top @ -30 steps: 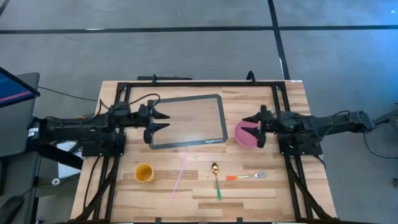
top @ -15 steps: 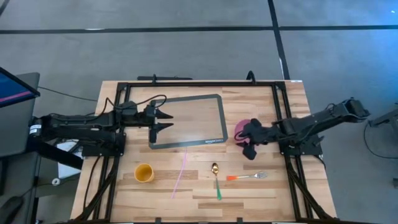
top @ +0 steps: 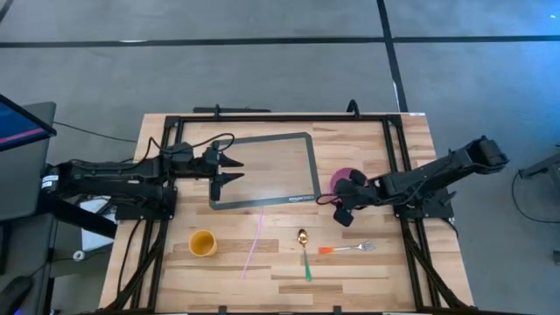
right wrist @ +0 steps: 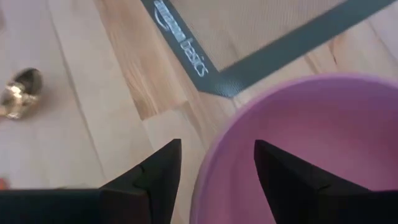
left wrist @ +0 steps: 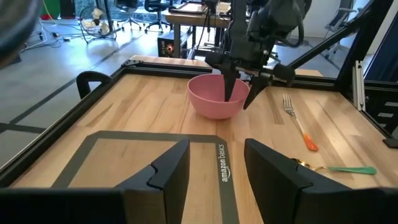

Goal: Pick & Place Utensil
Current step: Put the pink bowl on the transparent mat

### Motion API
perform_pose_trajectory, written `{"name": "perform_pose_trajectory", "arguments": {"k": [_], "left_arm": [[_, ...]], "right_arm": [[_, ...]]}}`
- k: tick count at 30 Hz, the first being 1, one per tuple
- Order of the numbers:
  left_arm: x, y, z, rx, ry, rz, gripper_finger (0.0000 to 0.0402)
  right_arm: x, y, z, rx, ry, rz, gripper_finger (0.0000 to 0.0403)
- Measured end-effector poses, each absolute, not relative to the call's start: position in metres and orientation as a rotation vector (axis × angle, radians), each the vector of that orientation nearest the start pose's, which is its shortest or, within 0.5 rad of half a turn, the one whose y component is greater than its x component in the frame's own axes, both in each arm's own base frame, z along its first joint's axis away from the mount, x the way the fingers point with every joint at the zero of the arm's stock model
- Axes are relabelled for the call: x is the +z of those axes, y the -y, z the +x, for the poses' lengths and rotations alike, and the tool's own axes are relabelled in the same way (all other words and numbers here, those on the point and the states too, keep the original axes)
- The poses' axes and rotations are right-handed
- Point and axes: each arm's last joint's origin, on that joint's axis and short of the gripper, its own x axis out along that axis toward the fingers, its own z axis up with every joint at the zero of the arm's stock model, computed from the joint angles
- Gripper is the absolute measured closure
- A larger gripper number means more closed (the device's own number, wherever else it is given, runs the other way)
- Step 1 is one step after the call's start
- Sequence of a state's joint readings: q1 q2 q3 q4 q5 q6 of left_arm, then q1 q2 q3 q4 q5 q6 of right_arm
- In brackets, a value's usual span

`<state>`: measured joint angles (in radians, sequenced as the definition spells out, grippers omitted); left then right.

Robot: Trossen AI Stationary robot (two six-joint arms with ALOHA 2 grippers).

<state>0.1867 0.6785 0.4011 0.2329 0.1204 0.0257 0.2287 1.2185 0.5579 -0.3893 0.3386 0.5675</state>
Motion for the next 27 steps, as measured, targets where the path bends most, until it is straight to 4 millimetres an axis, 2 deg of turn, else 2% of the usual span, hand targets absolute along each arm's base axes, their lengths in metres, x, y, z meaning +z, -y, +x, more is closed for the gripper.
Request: {"name": "perform_pose_trajectory", "arguments": {"k": [6,16,24,27], "left_arm": [[0.256,-0.027,0.161,0.066,-0.045,0.019,0.0247],[0.256,-0.027,0.161,0.066,-0.045,0.019,0.0247],[0.256,-0.027,0.161,0.066,-0.045,0.019,0.0247],[0.256,-0.027,0.161,0.066,-0.045,0.019,0.0247]], "right_arm": [[0.156,-0.038,0.206,-0.39,-0.987,0.207,0.0257],[0.155,-0.038,0.207,-0.381,-0.997,0.204,0.0392],[0.156,-0.04,0.207,-0.37,-1.0,0.203,0.0395],[0.162,-0.041,0.21,-0.346,-1.002,0.187,0.0397]]}}
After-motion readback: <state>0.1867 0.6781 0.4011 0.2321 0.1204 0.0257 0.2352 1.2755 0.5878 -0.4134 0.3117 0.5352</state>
